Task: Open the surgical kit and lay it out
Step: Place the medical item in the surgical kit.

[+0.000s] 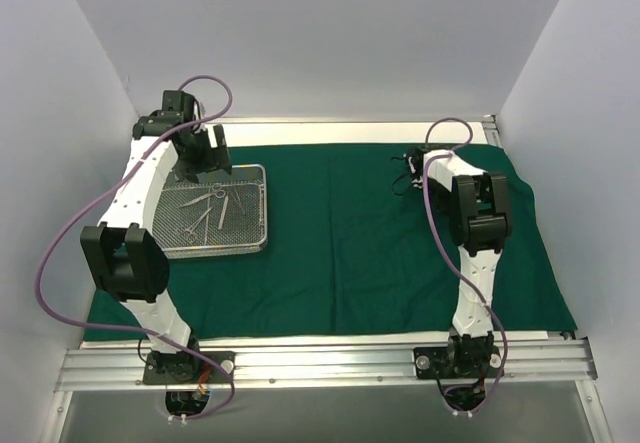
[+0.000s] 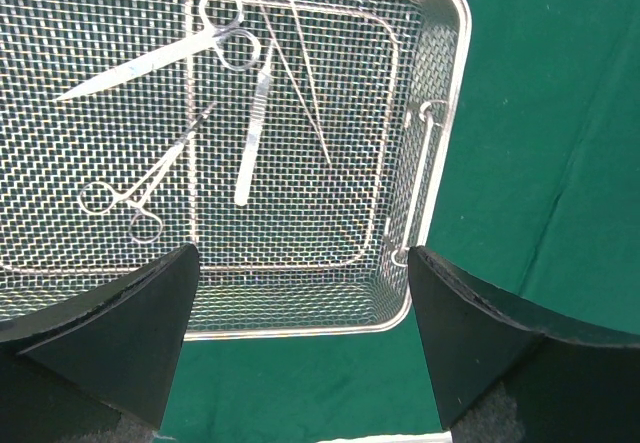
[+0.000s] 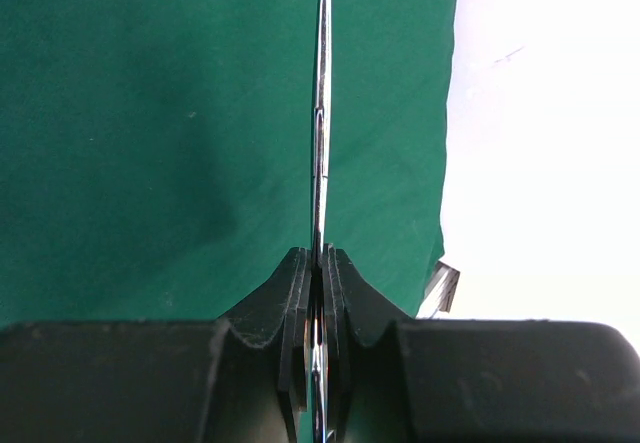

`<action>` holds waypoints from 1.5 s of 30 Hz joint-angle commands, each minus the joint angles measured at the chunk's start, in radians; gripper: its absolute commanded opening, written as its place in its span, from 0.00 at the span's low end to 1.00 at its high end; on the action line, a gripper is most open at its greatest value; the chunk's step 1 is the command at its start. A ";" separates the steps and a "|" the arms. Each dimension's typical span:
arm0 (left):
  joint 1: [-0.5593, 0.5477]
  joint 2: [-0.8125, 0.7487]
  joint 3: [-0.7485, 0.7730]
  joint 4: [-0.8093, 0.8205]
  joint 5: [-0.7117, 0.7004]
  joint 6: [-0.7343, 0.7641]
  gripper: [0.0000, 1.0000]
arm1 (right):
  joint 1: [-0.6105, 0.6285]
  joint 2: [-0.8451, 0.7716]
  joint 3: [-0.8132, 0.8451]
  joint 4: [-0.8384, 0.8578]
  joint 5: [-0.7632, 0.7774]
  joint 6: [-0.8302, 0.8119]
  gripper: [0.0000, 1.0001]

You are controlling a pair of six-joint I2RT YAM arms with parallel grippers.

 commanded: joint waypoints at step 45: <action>0.083 0.002 -0.026 0.072 0.087 0.009 0.94 | -0.065 -0.285 -0.107 0.065 -0.464 -0.058 0.44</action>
